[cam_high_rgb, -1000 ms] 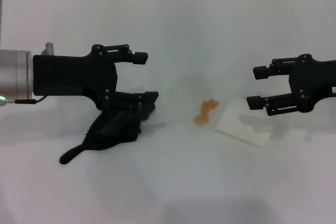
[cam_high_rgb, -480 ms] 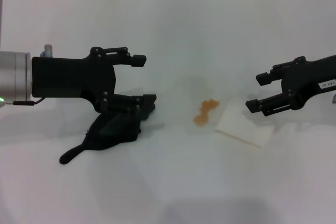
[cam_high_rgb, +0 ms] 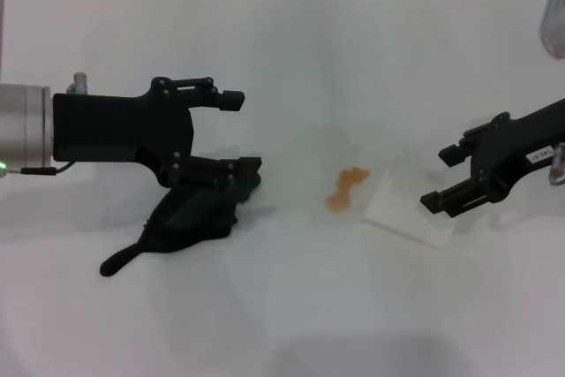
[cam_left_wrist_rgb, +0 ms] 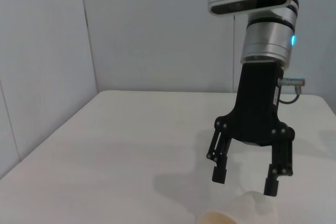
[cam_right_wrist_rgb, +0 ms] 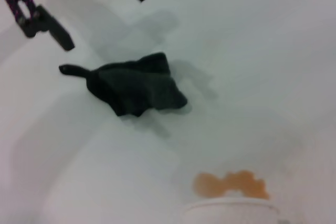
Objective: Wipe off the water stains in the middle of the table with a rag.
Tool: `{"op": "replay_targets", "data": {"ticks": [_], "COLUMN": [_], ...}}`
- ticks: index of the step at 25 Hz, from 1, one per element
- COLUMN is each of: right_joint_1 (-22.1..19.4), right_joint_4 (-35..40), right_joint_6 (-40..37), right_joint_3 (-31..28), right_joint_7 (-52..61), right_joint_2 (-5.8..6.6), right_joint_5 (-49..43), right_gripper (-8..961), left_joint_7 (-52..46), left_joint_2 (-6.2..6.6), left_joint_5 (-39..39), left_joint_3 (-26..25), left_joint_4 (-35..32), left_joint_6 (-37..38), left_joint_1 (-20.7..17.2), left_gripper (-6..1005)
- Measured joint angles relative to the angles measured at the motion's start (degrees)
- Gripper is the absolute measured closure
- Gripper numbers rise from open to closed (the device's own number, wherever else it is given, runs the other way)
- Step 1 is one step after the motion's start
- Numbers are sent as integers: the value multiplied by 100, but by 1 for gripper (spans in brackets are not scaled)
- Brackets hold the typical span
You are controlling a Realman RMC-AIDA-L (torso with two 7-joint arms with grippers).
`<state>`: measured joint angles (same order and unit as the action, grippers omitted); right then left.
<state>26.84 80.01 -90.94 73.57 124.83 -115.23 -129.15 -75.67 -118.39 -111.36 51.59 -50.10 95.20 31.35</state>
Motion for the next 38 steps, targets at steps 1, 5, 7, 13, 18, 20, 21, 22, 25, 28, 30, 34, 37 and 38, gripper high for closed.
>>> {"op": "replay_targets", "data": {"ticks": [1, 5, 7, 13, 18, 20, 21, 22, 25, 28, 30, 34, 37, 38], "right_joint_1": [3, 9, 21, 166, 218, 223, 225, 226, 229, 240, 244, 268, 285, 288], "right_joint_4": [10, 44, 83, 135, 121, 120, 100, 83, 4, -55, -102, -243, -334, -362], "right_joint_6": [1, 41, 69, 176, 232, 304, 345, 374, 490, 572, 625, 747, 853, 888], "right_joint_3": [39, 237, 353, 608, 756, 846, 867, 881, 973, 1115, 1184, 1338, 1410, 1426], "right_joint_7": [27, 151, 223, 348, 441, 459, 461, 464, 504, 553, 581, 600, 601, 602], "right_joint_2": [0, 0, -2, -8, -9, -9, -9, -9, -13, -17, -17, -23, -27, -28], "right_joint_5": [-15, -73, -182, -324, -407, -417, -419, -423, -470, -533, -583, -603, -609, -613], "right_gripper": [182, 182, 182, 182, 183, 183, 183, 183, 183, 183, 183, 183, 183, 183], "left_joint_7": [0, 0, 0, -1, 13, 18, 19, 21, 22, 24, 25, 31, 35, 35], "left_joint_2": [0, 0, 0, 0, 0, 0, 0, 0, 0, 0, 0, 0, 0, 0], "left_joint_5": [0, 0, 0, 0, 0, 0, -1, 0, 0, 0, 0, 0, 0, 0], "left_joint_3": [0, 0, 0, 0, 0, 0, 0, 0, 0, 0, 0, -1, -3, -3], "left_joint_4": [0, 0, 0, 0, 0, 0, 0, 0, 0, 0, 0, 0, 0, 0], "left_joint_6": [-5, -16, -18, -28, -29, -29, -29, -29, -29, -28, -28, -28, -28, -29], "left_joint_1": [1, 3, 7, 12, 8, -1, -2, -1, 2, 0, -3, -5, -6, -6], "left_gripper": [151, 152, 152, 152, 152, 152, 152, 152, 151, 151, 151, 152, 152, 152]}}
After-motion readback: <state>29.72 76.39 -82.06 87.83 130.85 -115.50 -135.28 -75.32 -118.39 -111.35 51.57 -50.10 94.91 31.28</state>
